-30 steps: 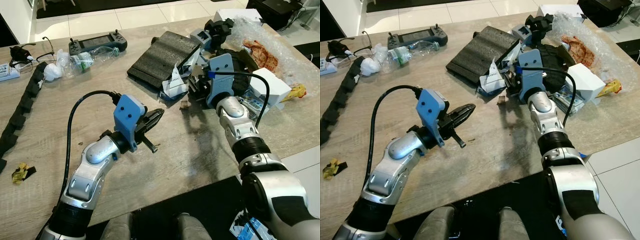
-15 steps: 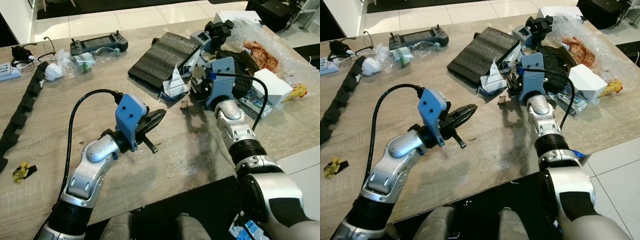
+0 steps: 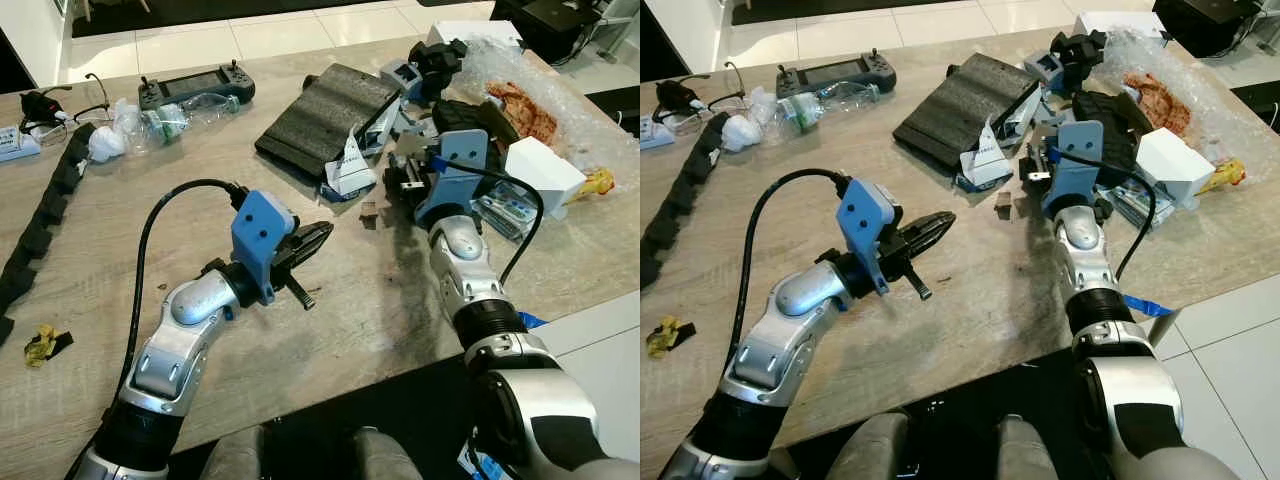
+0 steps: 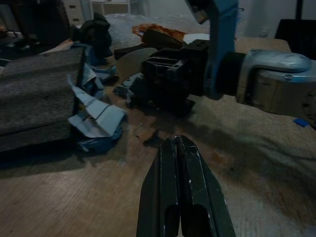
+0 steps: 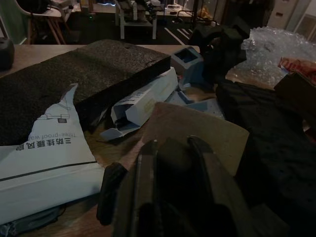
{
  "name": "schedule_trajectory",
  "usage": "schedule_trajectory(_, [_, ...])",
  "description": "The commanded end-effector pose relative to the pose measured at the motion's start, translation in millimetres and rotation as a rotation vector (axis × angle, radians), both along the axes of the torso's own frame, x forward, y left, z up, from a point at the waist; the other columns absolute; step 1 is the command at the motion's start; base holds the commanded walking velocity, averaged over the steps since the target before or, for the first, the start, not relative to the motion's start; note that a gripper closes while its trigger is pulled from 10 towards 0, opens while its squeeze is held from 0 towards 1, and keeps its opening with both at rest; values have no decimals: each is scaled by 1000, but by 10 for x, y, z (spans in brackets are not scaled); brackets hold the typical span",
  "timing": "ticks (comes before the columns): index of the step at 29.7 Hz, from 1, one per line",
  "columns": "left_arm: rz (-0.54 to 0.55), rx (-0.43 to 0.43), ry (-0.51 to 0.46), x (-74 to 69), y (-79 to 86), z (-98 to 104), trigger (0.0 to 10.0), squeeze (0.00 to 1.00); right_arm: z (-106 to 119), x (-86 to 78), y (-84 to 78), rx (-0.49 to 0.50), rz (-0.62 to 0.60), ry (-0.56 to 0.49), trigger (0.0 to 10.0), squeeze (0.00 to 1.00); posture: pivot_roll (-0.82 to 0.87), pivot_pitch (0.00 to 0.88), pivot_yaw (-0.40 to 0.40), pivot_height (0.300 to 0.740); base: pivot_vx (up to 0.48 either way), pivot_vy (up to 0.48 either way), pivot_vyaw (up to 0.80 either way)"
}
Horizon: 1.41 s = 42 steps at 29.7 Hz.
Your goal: Picking trash to rubbish bin
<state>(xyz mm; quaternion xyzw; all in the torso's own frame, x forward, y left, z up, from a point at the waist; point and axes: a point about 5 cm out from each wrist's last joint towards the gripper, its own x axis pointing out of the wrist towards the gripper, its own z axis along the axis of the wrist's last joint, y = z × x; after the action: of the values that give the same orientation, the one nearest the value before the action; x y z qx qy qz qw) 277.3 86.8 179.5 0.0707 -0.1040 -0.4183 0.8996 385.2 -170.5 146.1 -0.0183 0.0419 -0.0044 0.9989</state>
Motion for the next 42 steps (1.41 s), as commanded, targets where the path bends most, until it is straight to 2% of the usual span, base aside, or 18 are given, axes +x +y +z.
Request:
schedule_trajectory(1, [-20,17,22,-17,-17,-47,10000,0,-319,-111,-80,20,-39,140,0,0,92,171,7,740,0,0,0])
schedule_trajectory(7, [77,-16,-13,47,52,-8,10000,0,-326,-133,9,40,-14,131,0,0,87,173,-10,740,0,0,0])
schedule_trajectory(9, [151,-80,-13,80,134,45,10000,0,-258,-126,100,68,15,107,0,0,87,176,-19,740,0,0,0])
schedule_trajectory(11, [179,-116,-8,93,176,75,10000,0,-171,-104,160,91,39,81,0,0,85,178,-19,740,0,0,0])
schedule_trajectory(15, [184,-128,-5,95,190,81,10000,0,-90,-79,195,108,54,58,0,0,85,178,-19,740,0,0,0])
schedule_trajectory(18, [152,-112,12,86,207,58,10000,0,155,-37,256,185,92,-4,0,0,83,170,-6,740,0,0,0])
schedule_trajectory(21, [145,-108,14,81,209,54,10000,0,211,-33,263,200,98,-19,0,0,82,168,-4,740,0,0,0])
schedule_trajectory(23, [122,-100,20,71,208,44,10000,0,391,-36,278,230,116,-90,0,0,81,168,2,740,0,0,0])
schedule_trajectory(24, [122,-100,20,71,208,44,10000,0,391,-36,278,230,116,-90,0,0,81,168,2,740,0,0,0])
schedule_trajectory(26, [162,-108,15,115,240,65,10000,0,692,-74,298,322,160,-232,0,0,87,167,9,740,0,0,0])
schedule_trajectory(27, [162,-108,15,115,240,65,10000,0,692,-74,298,322,160,-232,0,0,87,167,9,740,0,0,0])
schedule_trajectory(29, [248,-130,25,192,305,78,10000,0,933,-135,316,454,221,-349,0,0,81,164,22,740,0,0,0])
schedule_trajectory(31, [248,-130,25,192,305,78,10000,0,933,-135,316,454,221,-349,0,0,81,164,22,740,0,0,0])
schedule_trajectory(33, [280,-145,39,227,347,75,10000,0,1004,-178,325,524,265,-377,0,0,79,160,25,740,0,0,0])
schedule_trajectory(39, [322,-166,14,270,423,162,10000,0,1105,-251,341,586,327,-394,0,0,92,166,13,740,0,0,0])
schedule_trajectory(42, [306,-213,62,252,481,162,10000,0,1201,-286,350,765,376,-375,0,0,83,160,8,740,0,0,0])
